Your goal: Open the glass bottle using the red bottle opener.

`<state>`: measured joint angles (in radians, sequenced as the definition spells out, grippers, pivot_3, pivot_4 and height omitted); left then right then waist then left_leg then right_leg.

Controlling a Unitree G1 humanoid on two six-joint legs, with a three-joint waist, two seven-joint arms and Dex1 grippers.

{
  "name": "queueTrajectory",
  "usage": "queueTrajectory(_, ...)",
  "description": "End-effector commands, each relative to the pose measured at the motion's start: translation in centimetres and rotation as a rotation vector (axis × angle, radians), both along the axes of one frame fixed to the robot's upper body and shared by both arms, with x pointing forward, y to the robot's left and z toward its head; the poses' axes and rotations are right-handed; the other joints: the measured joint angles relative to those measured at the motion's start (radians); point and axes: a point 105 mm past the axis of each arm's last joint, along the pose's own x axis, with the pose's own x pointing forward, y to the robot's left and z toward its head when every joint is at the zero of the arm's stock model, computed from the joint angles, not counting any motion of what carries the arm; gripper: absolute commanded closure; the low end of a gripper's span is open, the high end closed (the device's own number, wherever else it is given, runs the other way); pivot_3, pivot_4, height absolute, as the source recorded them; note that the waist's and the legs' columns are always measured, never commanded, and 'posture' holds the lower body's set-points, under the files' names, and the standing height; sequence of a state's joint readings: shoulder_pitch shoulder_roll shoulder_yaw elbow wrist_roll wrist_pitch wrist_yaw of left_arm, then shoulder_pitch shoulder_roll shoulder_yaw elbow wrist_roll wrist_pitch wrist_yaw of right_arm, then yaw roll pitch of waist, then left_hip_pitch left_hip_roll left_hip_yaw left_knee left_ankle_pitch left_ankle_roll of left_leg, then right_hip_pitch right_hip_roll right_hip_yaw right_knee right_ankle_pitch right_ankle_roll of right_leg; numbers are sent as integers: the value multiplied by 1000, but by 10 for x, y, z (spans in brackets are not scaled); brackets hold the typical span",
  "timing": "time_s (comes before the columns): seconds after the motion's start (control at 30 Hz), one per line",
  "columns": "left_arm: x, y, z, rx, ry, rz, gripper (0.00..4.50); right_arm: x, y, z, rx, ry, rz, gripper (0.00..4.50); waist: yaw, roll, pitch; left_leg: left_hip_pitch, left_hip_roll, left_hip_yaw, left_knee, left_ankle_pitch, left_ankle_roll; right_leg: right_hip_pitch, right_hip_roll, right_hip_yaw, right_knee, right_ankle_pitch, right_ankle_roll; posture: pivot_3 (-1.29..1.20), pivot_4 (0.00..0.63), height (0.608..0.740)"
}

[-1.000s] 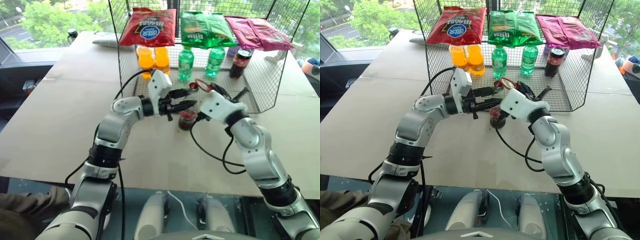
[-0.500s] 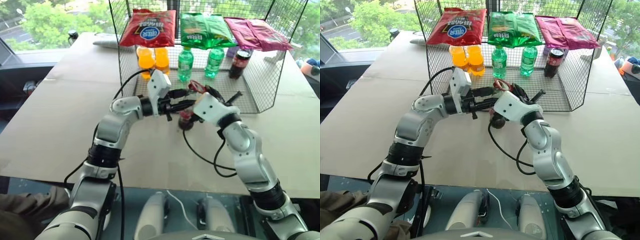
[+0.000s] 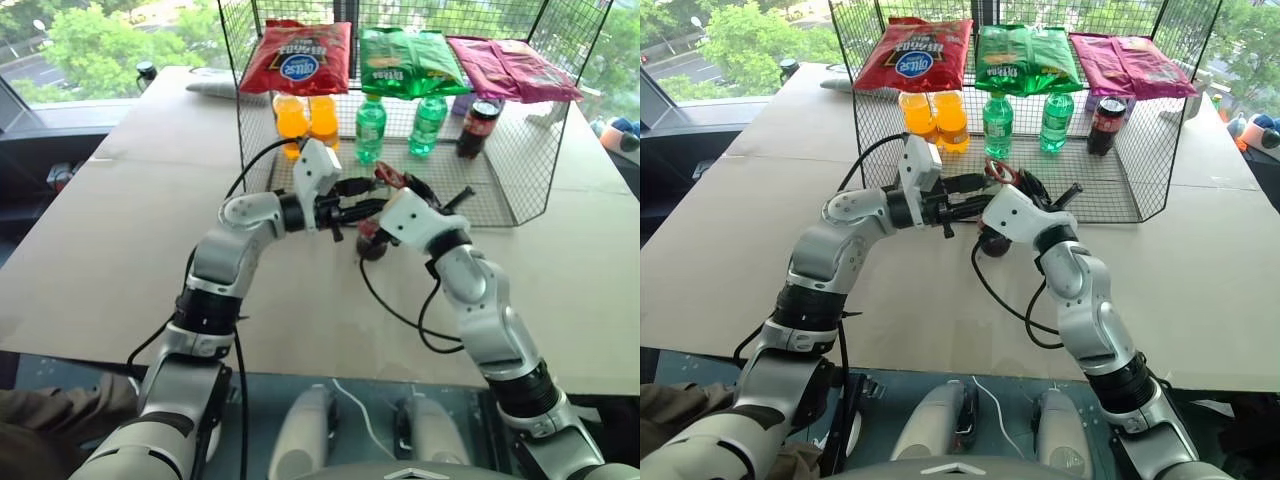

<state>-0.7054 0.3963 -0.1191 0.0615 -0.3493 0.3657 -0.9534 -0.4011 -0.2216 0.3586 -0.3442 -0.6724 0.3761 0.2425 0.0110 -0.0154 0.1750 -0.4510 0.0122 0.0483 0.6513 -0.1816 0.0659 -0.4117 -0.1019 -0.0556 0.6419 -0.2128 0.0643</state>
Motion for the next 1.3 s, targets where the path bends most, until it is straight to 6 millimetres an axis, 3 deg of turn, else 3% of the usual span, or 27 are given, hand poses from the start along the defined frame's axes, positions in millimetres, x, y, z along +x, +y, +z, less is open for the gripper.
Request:
queueTrajectory(0.03,4,-1,10,-8,-34,22,2968,-1,6,-9,-91,-10,23,4500,0,0,0,0,0,0,0,0,0,0,0,0,0,0,0,0,150,740)
queueTrajectory(0.43,9,-3,2,11,-7,35,2968,5,-24,13,-516,-102,9,4500,1,0,0,0,0,0,0,0,0,0,-1,0,0,0,0,0,150,740)
queueTrajectory(0.7,7,-7,1,-1,-5,30,2968,5,-34,25,-661,-88,54,4500,1,0,0,0,0,0,0,0,0,0,-1,0,0,-1,1,0,150,740)
queueTrajectory(0.9,5,-7,1,-9,-3,34,2968,4,-28,52,-618,-173,70,4500,0,0,0,0,0,0,0,0,0,0,-1,0,-1,0,0,0,150,740)
queueTrajectory(1.3,4,-7,5,-6,-9,34,2968,-3,-19,66,-390,-134,96,4500,1,0,0,-1,0,0,-1,0,0,-1,-1,-1,-1,0,0,0,150,740)
